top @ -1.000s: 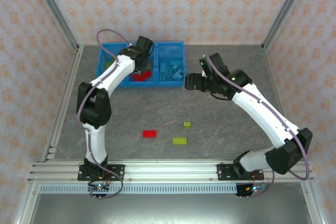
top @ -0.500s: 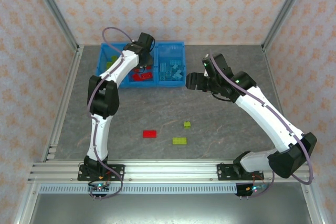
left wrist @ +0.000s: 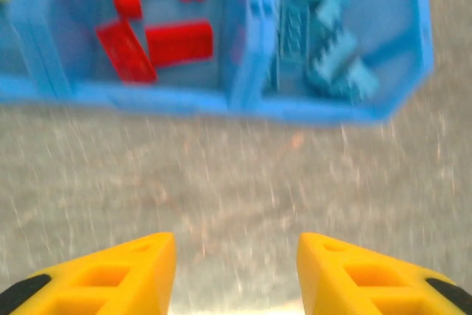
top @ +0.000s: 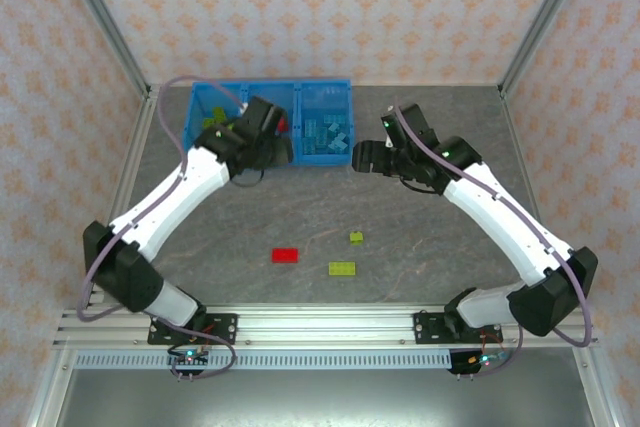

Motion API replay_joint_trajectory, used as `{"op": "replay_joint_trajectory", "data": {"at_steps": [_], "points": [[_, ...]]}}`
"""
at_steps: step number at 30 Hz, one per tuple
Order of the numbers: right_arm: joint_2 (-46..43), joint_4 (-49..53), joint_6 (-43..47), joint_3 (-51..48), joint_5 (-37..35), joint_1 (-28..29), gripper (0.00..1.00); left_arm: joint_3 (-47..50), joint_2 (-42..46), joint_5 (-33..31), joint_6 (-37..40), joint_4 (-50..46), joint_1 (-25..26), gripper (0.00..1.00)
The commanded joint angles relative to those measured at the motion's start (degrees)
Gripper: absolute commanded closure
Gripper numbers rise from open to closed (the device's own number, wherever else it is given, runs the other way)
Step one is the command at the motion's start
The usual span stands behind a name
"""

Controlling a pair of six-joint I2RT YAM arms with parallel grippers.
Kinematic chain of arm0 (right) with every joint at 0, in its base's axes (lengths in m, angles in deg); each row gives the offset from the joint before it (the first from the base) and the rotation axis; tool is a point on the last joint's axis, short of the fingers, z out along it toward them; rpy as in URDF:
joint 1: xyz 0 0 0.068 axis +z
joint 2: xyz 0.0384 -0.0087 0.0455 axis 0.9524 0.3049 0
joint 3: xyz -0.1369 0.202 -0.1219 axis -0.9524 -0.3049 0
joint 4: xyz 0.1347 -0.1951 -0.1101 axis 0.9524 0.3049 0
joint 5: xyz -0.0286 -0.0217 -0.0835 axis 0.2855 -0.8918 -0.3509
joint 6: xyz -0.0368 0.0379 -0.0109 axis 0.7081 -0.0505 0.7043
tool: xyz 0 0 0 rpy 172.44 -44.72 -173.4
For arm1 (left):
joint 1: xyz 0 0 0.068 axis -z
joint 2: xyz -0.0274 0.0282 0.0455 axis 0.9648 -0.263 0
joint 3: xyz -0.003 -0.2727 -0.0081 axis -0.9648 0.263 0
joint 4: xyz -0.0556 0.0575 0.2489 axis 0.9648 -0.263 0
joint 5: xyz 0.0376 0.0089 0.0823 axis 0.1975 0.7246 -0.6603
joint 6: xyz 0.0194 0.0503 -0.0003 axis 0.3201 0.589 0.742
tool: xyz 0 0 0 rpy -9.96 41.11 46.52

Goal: Sort the legos into containers by color

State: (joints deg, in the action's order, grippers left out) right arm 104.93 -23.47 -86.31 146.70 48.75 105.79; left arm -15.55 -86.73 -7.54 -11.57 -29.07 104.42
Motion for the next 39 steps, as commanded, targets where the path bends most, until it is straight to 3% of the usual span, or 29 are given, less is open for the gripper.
{"op": "replay_joint_trajectory", "data": {"at_steps": [1,10,17,24,32,39], "points": [[2.2,-0.7,1.0,0.7,0.3,-0.2,0.15,8.3,2.2,0.7,-4.1,-4.5,3.6,0.50],[4.1,-0.6,1.2,0.8,0.7,-0.2,0.15,22.9,0.8,3.6,-4.6,4.9,13.8,0.01],[3.0,0.2,1.6,0.1,-0.7,-0.3,0.15,25.5,-5.4,5.0,-4.6,3.5,14.4,0.00],[3.6,-0.1,1.2,0.3,-0.3,-0.2,0.15,28.6,-8.8,7.2,-5.6,6.9,14.8,0.13],[3.7,0.3,1.5,0.4,-0.4,-0.2,0.15,28.7,-9.9,7.6,-5.8,7.2,15.2,0.47],[3.1,0.6,0.9,-0.5,3.5,-0.2,0.15,23.1,-5.7,2.9,-4.2,4.2,14.6,0.51]]}}
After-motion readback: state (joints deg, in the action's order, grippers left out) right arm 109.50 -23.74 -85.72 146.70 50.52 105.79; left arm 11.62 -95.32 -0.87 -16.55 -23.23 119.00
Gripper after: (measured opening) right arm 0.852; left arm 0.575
